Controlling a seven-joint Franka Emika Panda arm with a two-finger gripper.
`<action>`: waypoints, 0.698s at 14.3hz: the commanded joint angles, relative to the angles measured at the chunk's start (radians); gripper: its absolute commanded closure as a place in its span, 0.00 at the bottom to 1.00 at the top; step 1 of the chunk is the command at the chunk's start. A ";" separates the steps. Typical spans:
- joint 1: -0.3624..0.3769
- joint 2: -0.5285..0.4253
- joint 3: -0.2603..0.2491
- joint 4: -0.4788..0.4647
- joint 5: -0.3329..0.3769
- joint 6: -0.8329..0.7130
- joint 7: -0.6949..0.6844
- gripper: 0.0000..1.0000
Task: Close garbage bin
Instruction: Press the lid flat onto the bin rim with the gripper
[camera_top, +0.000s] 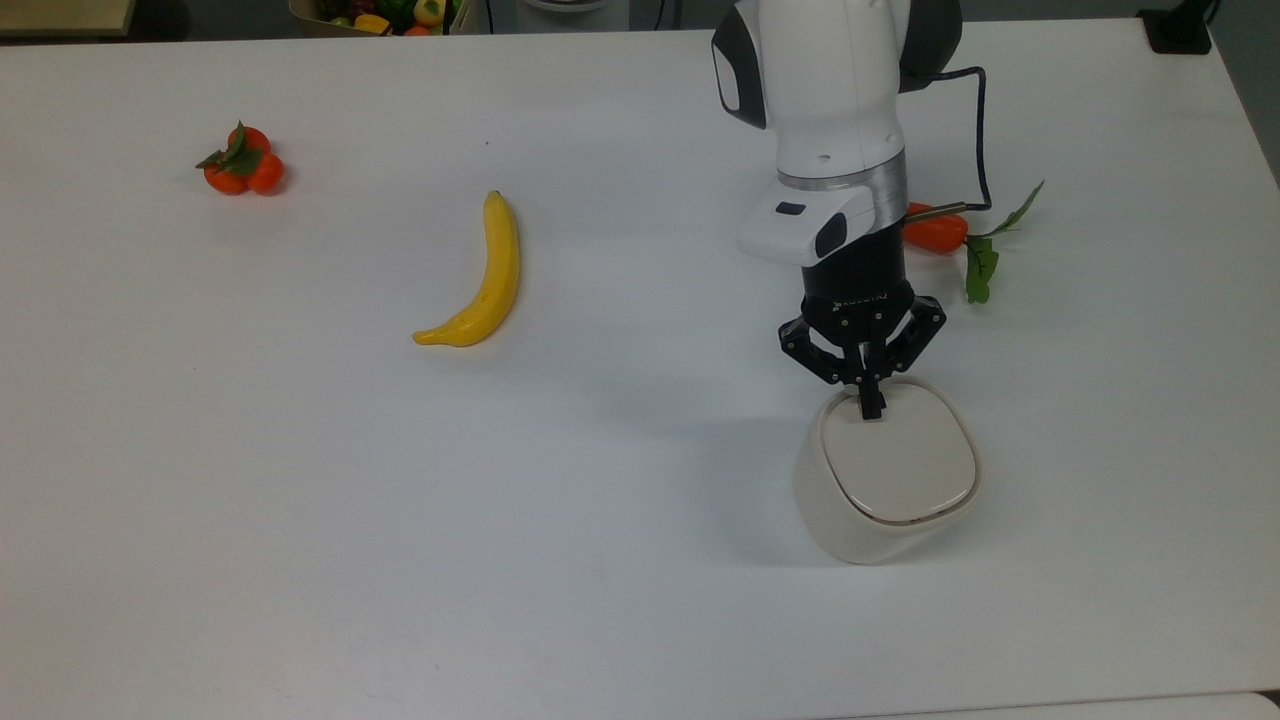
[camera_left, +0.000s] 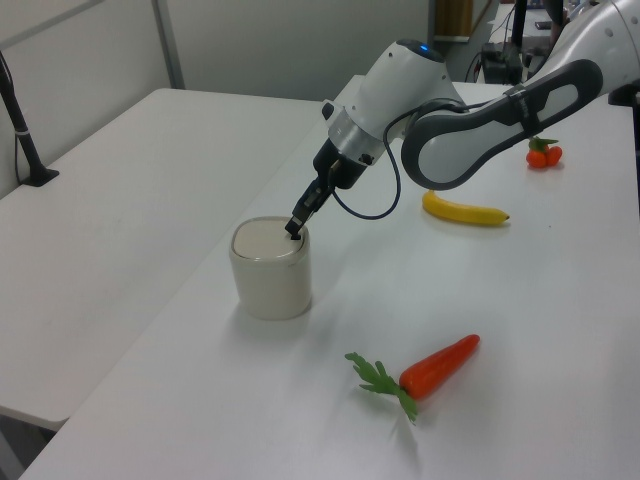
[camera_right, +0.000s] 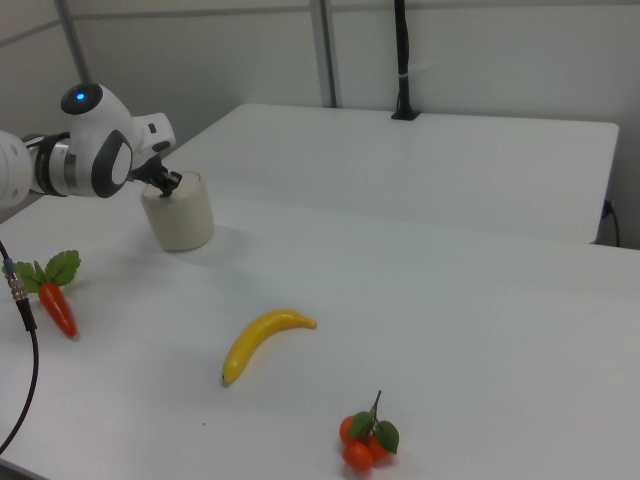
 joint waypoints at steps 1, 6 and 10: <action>0.032 0.012 -0.017 -0.034 -0.017 -0.018 -0.005 1.00; 0.032 -0.032 -0.017 -0.029 -0.013 -0.035 0.002 1.00; 0.020 -0.089 -0.019 -0.028 -0.004 -0.121 0.004 1.00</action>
